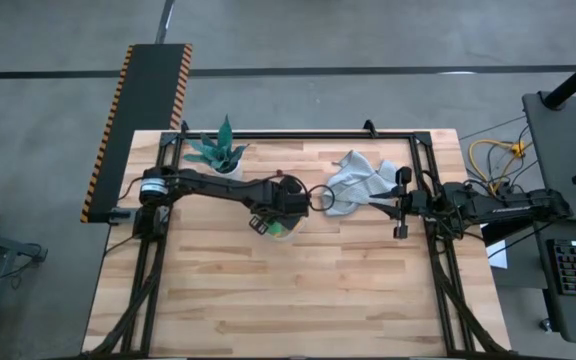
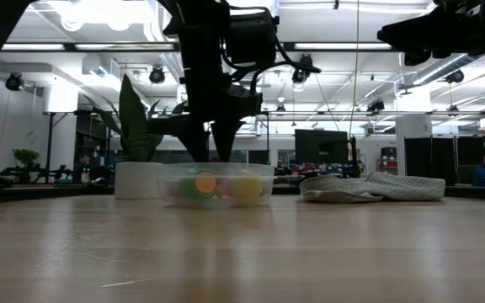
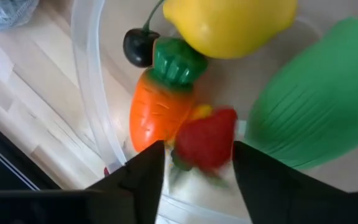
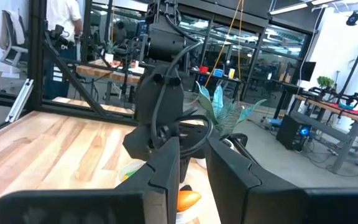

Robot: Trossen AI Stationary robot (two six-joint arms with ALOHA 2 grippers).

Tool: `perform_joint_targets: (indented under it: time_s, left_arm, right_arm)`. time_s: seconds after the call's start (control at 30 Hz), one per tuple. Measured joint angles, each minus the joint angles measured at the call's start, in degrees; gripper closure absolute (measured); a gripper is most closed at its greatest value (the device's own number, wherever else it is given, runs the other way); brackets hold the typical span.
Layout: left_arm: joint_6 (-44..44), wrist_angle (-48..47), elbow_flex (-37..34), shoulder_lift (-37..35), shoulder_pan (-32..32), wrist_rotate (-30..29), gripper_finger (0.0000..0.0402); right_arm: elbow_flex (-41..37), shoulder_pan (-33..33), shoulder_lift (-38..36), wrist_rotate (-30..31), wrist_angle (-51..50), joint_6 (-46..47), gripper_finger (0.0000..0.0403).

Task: Pick and placing Produce into tupperware
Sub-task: Put the red strawberry into the transparent bin, then put the red cherry into the transparent bin

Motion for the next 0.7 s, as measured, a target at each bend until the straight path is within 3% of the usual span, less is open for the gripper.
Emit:
perform_joint_targets:
  time_s: [0.17, 0.37, 0.57, 0.7]
  left_arm:
    - [0.03, 0.04, 0.00, 0.02, 0.02, -0.51, 0.0188]
    - [1.37, -0.31, 1.14, -0.20, 0.12, -7.95, 0.0162]
    - [8.85, 0.15, 4.69, -0.76, 3.73, -9.26, 0.0160]
    - [19.52, 1.94, 6.14, -0.76, 8.75, -9.17, 0.0160]
  right_arm:
    - [0.00, 0.02, 0.01, 0.00, 0.03, 0.00, 0.0332]
    - [0.00, 0.02, -0.01, 0.00, 0.03, 0.03, 0.0332]
    - [0.00, 0.02, -0.01, 0.00, 0.03, 0.03, 0.0332]
    - [0.00, 0.00, 0.01, 0.00, 0.03, 0.05, 0.0332]
